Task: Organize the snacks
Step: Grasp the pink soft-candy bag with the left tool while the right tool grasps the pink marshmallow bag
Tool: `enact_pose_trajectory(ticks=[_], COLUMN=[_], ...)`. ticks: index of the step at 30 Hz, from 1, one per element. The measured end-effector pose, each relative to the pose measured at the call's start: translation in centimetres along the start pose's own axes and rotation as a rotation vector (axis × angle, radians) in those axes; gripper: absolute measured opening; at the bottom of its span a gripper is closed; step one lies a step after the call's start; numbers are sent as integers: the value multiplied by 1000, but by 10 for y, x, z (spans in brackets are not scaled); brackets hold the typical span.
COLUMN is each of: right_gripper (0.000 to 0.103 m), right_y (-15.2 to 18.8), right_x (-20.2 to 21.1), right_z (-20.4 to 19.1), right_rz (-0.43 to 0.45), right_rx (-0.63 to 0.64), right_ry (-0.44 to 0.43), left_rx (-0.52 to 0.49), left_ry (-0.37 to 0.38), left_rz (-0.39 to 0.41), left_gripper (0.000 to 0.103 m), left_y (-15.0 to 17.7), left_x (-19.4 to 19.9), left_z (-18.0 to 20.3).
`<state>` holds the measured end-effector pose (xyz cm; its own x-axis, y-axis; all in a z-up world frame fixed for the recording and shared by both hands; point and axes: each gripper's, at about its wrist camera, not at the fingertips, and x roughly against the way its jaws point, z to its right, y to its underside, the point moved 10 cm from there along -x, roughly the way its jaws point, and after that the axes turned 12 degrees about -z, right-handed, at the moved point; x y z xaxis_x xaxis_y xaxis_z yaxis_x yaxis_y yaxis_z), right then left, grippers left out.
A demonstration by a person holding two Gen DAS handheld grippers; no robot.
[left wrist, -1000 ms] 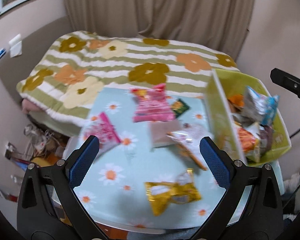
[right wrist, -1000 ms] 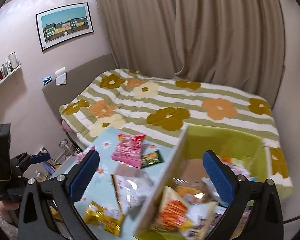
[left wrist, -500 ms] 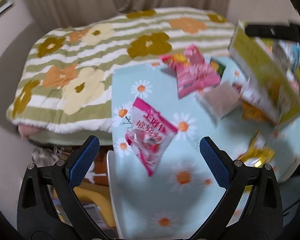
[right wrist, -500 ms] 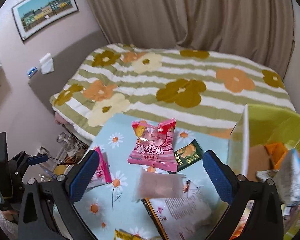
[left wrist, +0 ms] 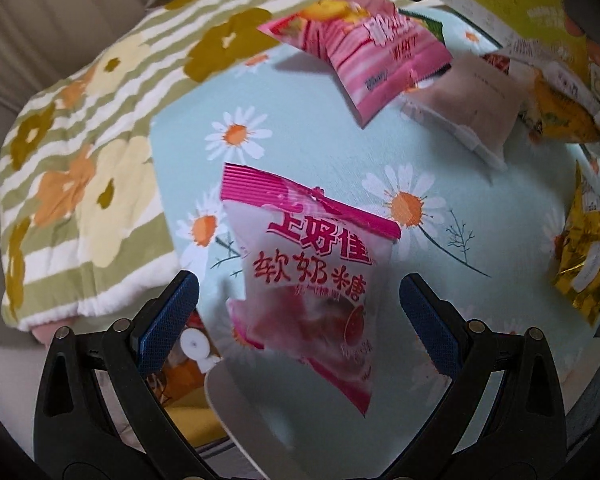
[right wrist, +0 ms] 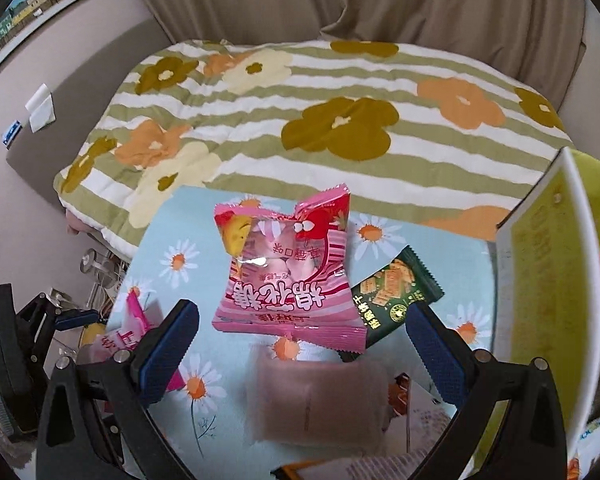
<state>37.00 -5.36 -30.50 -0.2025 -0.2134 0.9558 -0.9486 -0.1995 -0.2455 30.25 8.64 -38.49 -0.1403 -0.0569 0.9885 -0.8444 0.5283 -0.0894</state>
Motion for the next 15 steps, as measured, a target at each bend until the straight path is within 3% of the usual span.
enact_pose_trajectory(ticks=[10,15], right_gripper=[103,103], right_y=[-20,-25], right_x=[-33,-46], right_z=[-11,-17], right_rz=[-57,-84], right_rx=[43,60], right_ry=[-14,-34], left_rx=[-43,-41], left_ry=[-16,33], left_rz=[-33,-30], left_gripper=[100,97], left_y=[-7,-10], left_x=[-18,-20], left_z=[3,1])
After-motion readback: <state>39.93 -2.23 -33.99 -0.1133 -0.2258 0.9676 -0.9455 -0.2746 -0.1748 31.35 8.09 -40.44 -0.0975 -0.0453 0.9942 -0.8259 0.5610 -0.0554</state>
